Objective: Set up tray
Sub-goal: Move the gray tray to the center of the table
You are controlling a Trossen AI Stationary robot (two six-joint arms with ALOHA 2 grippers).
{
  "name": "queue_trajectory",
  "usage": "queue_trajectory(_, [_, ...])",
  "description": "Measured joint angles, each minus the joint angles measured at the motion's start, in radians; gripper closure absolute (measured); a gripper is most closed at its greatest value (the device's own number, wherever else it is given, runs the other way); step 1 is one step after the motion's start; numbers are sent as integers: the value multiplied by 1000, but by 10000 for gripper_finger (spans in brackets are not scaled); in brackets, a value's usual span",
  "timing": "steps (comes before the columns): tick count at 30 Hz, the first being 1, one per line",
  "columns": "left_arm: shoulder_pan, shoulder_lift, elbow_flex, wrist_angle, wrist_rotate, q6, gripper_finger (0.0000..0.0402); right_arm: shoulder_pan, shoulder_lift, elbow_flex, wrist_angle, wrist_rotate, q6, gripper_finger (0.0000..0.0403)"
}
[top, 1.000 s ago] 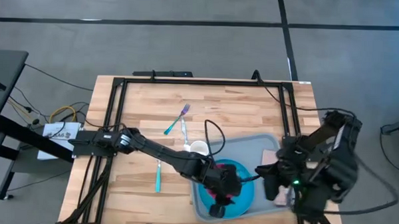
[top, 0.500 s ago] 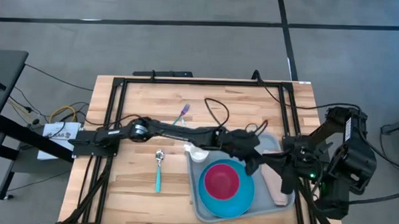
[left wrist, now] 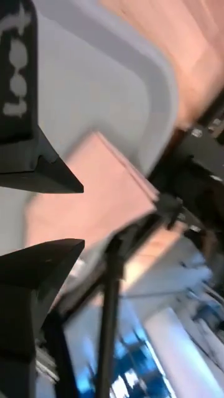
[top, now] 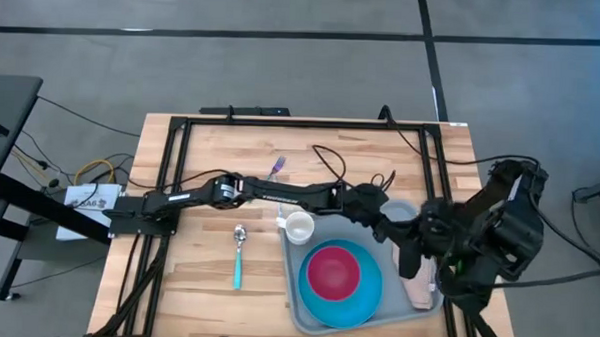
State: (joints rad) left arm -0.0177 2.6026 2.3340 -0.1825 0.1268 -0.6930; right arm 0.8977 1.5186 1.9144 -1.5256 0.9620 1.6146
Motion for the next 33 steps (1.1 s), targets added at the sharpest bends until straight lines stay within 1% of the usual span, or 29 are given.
queue_trajectory(4, [5, 1, 0, -119, -23, 61, 286, -7, 10, -4, -3, -31, 0, 351])
queue_trajectory(6, [13, 1, 0, -115, -4, 64, 286, -2, 5, -2, -3, -81, 0, 351])
queue_trajectory(9, [31, 1, 22, -109, 37, 63, 288, 27, 9, -3, 2, -200, 2, 351])
queue_trajectory(10, [37, -5, 20, -87, 49, 63, 291, 44, 10, -5, 5, -224, 7, 351])
queue_trajectory(13, [57, -40, 20, -125, 42, 79, 310, 93, 24, -17, 8, -262, 32, 351])
queue_trajectory(16, [76, -103, 20, -217, 1, 142, 344, 165, 28, -61, -29, -290, 158, 351])
queue_trajectory(19, [83, -170, 20, -345, -36, 230, 388, 222, 24, -148, -47, -297, 313, 351])
queue_trajectory(21, [76, -217, 19, -416, -49, 281, 395, 252, 25, -218, -45, -335, 378, 351])
queue_trajectory(25, [20, -334, 20, -567, -60, 365, 400, 276, 22, -347, -39, -452, 514, 351])
queue_trajectory(27, [-22, -393, 20, -642, -83, 387, 401, 284, 23, -400, -18, -478, 548, 351])
queue_trajectory(30, [-114, -467, 20, -739, -157, 390, 401, 293, 22, -468, 32, -507, 558, 351])
queue_trajectory(33, [-234, -526, 20, -817, -254, 355, 401, 291, 20, -540, 110, -584, 522, 351])
